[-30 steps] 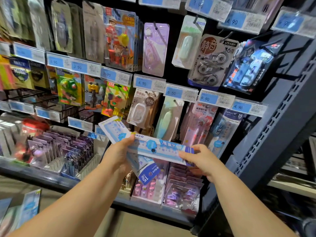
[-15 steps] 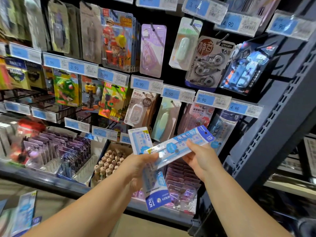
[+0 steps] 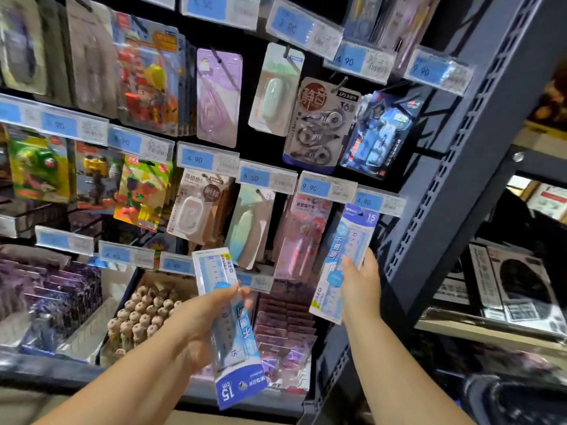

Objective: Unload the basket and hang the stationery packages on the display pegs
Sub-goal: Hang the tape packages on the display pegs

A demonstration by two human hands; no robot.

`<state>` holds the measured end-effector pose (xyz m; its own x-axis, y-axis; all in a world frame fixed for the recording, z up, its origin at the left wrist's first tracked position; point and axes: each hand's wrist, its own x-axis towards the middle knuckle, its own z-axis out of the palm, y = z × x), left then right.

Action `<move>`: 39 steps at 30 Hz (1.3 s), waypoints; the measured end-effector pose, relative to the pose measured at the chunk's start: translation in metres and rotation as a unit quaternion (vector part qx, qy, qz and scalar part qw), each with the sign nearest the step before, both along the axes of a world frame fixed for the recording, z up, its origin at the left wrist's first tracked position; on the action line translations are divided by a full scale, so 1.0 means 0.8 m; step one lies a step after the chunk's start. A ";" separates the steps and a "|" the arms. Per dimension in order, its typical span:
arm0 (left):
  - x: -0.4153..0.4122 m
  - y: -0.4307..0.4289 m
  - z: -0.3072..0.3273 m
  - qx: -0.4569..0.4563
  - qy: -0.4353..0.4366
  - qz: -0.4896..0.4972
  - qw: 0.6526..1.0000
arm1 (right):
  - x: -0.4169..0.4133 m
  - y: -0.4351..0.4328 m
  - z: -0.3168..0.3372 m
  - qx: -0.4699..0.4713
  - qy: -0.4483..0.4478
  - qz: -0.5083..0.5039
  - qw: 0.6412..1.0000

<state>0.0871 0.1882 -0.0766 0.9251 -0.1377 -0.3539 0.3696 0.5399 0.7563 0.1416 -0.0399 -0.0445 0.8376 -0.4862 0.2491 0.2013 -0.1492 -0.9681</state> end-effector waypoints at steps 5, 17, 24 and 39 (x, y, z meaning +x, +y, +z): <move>0.002 -0.011 0.004 -0.021 0.003 -0.001 1.000 | 0.010 -0.014 -0.007 -0.010 0.015 -0.024 1.000; 0.000 -0.006 0.016 -0.037 -0.016 0.013 0.999 | 0.026 -0.028 -0.020 0.023 0.017 -0.070 0.997; -0.005 0.001 0.029 -0.029 -0.024 0.009 0.999 | 0.031 -0.024 -0.014 0.035 -0.007 -0.088 0.995; 0.000 -0.004 0.038 -0.027 0.002 0.022 0.999 | 0.054 -0.015 -0.012 -0.086 0.087 -0.141 0.982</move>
<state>0.0869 0.1848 -0.0458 0.9291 -0.1165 -0.3510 0.3482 0.5952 0.7242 0.1849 -0.0521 -0.0541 0.7132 -0.6678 0.2132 -0.0380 -0.3404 -0.9395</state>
